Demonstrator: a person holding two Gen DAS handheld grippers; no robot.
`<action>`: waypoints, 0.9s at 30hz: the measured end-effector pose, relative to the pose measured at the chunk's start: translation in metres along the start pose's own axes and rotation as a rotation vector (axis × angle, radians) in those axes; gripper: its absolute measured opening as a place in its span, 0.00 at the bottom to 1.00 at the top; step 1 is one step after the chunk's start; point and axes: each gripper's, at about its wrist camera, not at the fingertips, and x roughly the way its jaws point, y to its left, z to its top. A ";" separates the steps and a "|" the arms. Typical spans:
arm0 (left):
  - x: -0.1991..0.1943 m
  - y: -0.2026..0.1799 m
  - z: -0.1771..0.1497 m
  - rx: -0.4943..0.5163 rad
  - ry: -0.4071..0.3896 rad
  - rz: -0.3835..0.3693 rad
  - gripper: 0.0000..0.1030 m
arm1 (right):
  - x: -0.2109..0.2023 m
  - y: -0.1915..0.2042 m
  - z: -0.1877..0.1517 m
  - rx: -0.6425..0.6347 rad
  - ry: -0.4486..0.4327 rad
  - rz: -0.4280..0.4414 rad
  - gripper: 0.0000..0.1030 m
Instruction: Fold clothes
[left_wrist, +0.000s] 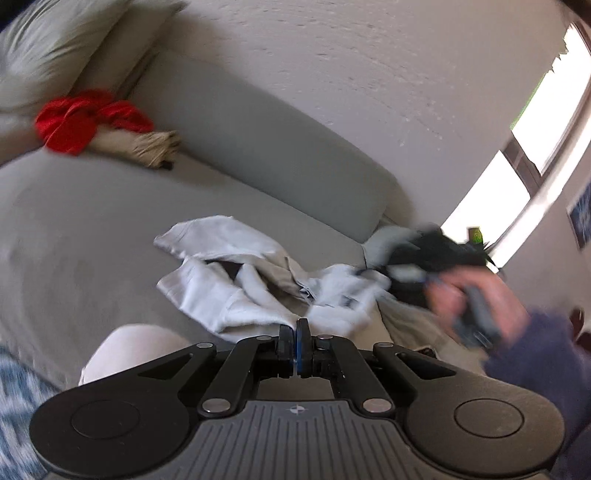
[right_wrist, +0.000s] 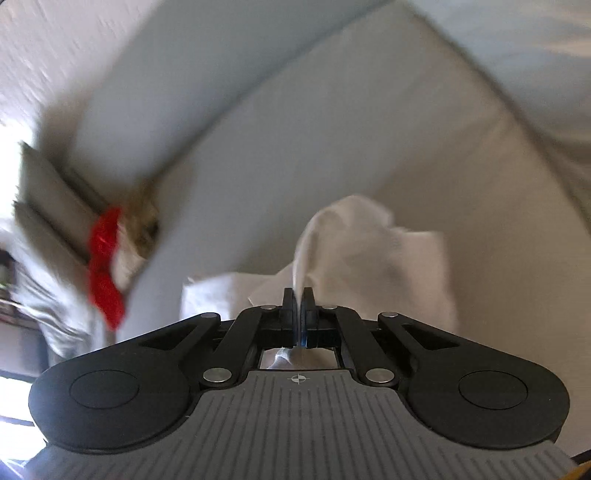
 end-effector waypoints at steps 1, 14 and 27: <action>-0.001 0.002 -0.001 -0.019 0.004 0.002 0.00 | -0.019 -0.011 -0.004 0.004 -0.017 0.020 0.01; 0.015 0.017 -0.030 -0.208 0.159 0.102 0.08 | -0.085 -0.158 -0.102 0.045 0.089 -0.075 0.12; 0.030 0.017 -0.027 -0.200 0.156 0.097 0.16 | -0.091 -0.160 -0.058 -0.104 -0.027 0.075 0.46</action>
